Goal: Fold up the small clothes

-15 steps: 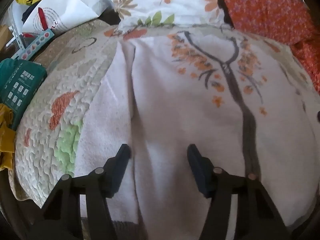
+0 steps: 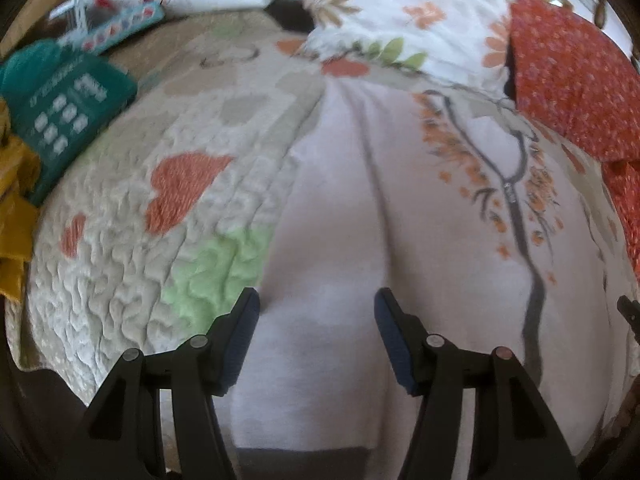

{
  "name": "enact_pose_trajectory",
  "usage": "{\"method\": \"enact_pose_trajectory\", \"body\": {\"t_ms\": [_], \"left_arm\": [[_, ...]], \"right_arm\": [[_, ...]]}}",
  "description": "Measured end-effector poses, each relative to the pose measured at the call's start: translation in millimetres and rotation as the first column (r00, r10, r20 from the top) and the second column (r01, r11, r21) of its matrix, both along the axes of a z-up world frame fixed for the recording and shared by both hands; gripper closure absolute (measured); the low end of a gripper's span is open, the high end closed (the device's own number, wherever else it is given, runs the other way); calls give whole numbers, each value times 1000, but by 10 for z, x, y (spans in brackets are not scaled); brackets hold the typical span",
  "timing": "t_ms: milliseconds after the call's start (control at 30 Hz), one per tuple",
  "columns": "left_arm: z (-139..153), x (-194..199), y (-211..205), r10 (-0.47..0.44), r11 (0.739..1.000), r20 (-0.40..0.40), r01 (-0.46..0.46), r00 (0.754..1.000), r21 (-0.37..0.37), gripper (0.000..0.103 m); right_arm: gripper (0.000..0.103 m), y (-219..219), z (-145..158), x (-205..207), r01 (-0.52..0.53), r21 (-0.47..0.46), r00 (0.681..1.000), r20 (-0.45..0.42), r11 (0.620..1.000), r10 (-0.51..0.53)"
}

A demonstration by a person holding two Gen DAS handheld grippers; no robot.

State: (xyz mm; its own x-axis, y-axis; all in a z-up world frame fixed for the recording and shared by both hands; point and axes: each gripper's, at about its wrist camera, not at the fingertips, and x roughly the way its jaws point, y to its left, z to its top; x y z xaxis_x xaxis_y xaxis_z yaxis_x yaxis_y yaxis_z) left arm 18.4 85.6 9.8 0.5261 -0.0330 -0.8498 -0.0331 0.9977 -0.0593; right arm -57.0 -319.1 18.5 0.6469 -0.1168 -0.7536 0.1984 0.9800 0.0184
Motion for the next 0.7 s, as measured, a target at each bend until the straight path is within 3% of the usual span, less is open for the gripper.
{"method": "enact_pose_trajectory", "body": {"t_ms": [67, 100, 133, 200, 400, 467, 567, 700], "left_arm": [[-103, 38, 38, -2, 1000, -40, 2, 999, 6, 44], [-138, 52, 36, -8, 1000, -49, 9, 999, 13, 50], [-147, 60, 27, -14, 1000, -45, 15, 999, 17, 66], [-130, 78, 6, -30, 999, -40, 31, 999, 11, 85], [77, 40, 301, 121, 993, -48, -122, 991, -2, 90], [143, 63, 504, 219, 976, -35, -219, 975, -2, 94], [244, 59, 856, 386, 922, 6, -386, 922, 8, 94], [254, 39, 1165, 498, 867, 33, -499, 866, -1, 94]], "right_arm": [[11, 13, -11, 18, 0, -3, 1000, -7, 1000, 0], [11, 31, -15, 26, -3, -6, 1000, -9, 1000, 3], [11, 39, -14, 37, -7, -8, 1000, -11, 1000, 6], [11, 69, -35, 33, -18, -21, 1000, -12, 1000, 18], [11, 117, -3, 16, -17, -83, 1000, 0, 996, 18], [11, 91, 6, 13, -9, -78, 1000, 4, 997, 10], [11, 53, -11, 27, 1, -69, 1000, -3, 998, -2], [11, 44, -42, 46, 8, -64, 1000, -16, 998, -9]]}}
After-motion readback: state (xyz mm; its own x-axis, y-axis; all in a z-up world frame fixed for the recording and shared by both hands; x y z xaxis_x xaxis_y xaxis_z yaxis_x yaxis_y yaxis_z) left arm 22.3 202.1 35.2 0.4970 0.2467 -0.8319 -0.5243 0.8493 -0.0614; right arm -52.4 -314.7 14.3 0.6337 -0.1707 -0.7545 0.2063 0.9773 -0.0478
